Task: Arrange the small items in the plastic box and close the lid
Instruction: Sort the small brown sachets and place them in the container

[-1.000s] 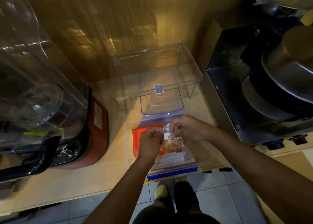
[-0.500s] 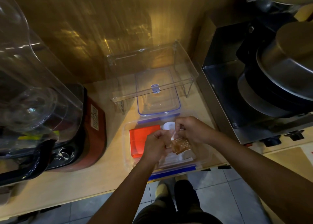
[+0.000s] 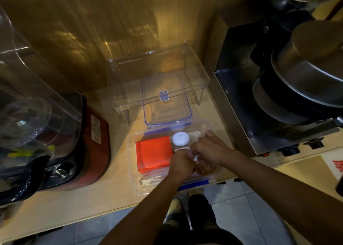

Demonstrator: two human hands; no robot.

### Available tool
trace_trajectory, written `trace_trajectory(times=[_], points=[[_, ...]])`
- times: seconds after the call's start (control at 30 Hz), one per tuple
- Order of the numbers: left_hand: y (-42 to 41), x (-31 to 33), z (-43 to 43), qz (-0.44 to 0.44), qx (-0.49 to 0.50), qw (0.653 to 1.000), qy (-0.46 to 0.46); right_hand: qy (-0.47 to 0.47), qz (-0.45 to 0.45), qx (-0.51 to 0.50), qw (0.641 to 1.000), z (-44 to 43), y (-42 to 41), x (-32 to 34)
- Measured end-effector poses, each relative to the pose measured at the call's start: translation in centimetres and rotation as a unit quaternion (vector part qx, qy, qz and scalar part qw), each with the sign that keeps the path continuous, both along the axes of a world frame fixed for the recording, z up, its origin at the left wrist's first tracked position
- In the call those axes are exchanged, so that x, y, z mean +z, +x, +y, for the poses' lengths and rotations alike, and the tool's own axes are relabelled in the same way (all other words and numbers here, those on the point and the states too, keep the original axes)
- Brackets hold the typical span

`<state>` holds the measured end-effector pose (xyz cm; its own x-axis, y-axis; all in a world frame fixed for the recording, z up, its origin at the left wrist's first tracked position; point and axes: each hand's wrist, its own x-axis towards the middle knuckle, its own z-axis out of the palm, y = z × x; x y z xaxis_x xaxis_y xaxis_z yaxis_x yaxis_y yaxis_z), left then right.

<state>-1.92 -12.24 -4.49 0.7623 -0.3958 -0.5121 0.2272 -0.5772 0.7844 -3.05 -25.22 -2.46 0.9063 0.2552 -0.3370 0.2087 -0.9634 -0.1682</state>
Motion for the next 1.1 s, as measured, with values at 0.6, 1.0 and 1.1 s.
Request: trace_trajectory(times=[0.6,1.0,1.1], points=[[1.1,1.9,3.3,-0.264,-0.423,0.834,0.236,-0.115,0.049,0.038,0.991,0.1,0.5,-0.6],[1.5,2.6,3.8,-0.269,-0.489,0.770,0.308,-0.162,0.063,0.055,0.983,0.4,0.8,-0.5],[1.6,2.6,3.7,-0.233,-0.505,0.755,0.349,-0.159,0.061,0.055,0.984,0.4,0.9,-0.4]])
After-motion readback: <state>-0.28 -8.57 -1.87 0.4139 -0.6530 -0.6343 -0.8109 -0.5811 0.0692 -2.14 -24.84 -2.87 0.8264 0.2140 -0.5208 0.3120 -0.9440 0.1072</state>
